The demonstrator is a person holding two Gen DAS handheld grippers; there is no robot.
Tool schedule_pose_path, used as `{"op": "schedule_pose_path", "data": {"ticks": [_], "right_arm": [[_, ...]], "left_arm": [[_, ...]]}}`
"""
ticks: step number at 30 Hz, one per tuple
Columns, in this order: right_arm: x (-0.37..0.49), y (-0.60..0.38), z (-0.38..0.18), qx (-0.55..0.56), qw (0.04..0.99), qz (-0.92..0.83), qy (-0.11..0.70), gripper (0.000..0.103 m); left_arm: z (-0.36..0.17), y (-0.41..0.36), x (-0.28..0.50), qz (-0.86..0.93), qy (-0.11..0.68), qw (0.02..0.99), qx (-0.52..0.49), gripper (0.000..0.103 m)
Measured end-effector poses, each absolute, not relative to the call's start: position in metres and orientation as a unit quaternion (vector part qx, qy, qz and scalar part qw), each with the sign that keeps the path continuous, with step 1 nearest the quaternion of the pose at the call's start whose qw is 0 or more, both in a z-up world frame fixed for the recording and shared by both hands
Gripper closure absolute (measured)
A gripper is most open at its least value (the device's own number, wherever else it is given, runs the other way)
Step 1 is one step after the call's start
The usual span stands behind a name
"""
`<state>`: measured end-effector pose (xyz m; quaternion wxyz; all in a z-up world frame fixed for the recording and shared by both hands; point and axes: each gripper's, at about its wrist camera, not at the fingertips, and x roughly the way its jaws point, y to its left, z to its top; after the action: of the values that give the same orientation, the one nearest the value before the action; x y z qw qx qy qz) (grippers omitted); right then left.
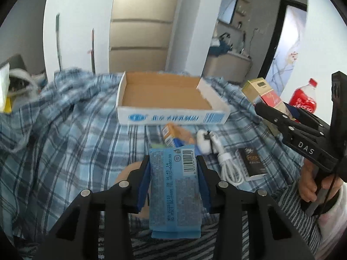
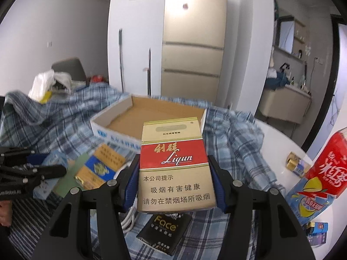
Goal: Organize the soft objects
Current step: 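Carry the blue packet with the left tool while the right tool carries the Liqun pack over the box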
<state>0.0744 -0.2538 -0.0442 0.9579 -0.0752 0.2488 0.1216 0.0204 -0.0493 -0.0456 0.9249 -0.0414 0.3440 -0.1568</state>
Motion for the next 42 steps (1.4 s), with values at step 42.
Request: {"op": "schedule_pose_path", "data": {"ticks": [42], "right_arm": [[0.097, -0.244, 0.137, 0.035, 0.998, 0.033, 0.051, 0.046]], "left_arm": [[0.178, -0.070, 0.038, -0.099, 0.045, 0.994, -0.013, 0.062]]}}
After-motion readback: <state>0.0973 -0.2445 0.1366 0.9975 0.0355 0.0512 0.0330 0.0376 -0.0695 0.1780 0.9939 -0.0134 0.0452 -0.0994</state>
